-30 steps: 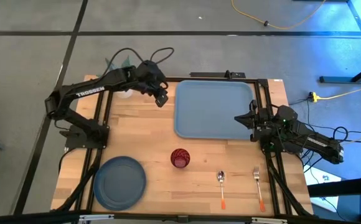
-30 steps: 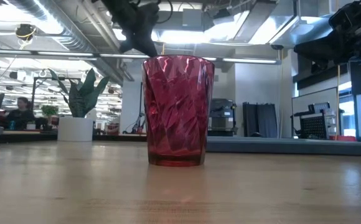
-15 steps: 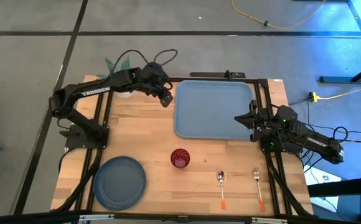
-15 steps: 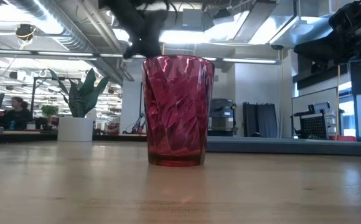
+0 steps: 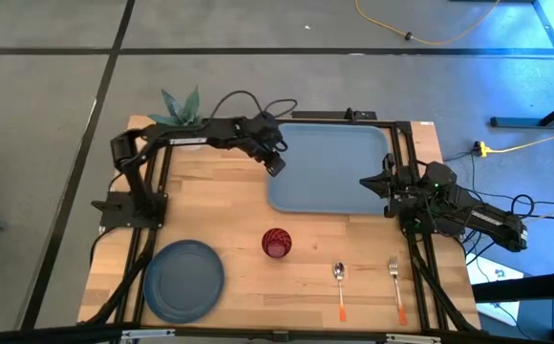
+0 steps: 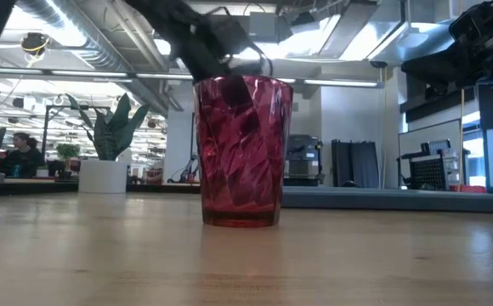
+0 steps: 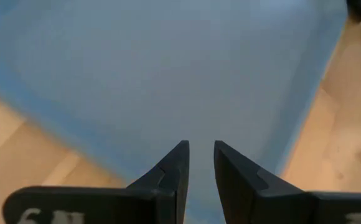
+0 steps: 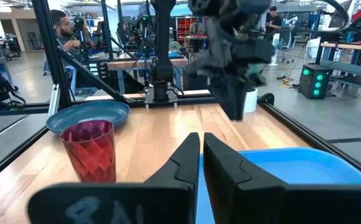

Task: Pick and place plate/cup/fork/spoon on tray
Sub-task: Move the blue tray to the center of the table

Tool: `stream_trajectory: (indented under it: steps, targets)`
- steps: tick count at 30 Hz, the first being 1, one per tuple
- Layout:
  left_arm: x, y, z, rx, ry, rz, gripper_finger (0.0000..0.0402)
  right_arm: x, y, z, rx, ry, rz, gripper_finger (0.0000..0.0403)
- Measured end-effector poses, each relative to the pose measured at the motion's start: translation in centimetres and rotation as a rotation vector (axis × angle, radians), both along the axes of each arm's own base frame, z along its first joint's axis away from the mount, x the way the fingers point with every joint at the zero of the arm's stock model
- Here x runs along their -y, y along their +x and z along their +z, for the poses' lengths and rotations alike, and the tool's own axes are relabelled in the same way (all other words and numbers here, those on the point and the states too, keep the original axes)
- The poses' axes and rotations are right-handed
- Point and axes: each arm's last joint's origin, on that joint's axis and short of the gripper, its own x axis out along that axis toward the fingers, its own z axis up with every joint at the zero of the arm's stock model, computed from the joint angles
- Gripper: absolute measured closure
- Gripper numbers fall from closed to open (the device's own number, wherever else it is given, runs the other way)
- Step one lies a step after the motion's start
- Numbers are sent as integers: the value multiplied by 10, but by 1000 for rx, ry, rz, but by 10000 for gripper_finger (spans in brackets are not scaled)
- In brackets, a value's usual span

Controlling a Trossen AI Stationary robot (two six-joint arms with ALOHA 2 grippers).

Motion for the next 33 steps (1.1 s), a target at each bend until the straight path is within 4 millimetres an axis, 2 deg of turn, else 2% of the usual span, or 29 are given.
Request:
stream_trajectory:
  steps: [7,11,16,25,33]
  targets:
    - [-7,17,-36,-18,25,-71,333,0,0,0,0,1,-1,378]
    - [-9,21,-61,-82,-5,-70,333,0,0,0,0,1,-1,378]
    - [-8,25,-82,-135,-21,-72,333,0,0,0,0,0,-1,378]
    - [-8,22,-90,-235,42,-14,333,0,0,0,0,1,0,378]
    - [-4,13,-93,-341,10,-15,333,0,0,0,0,0,0,378]
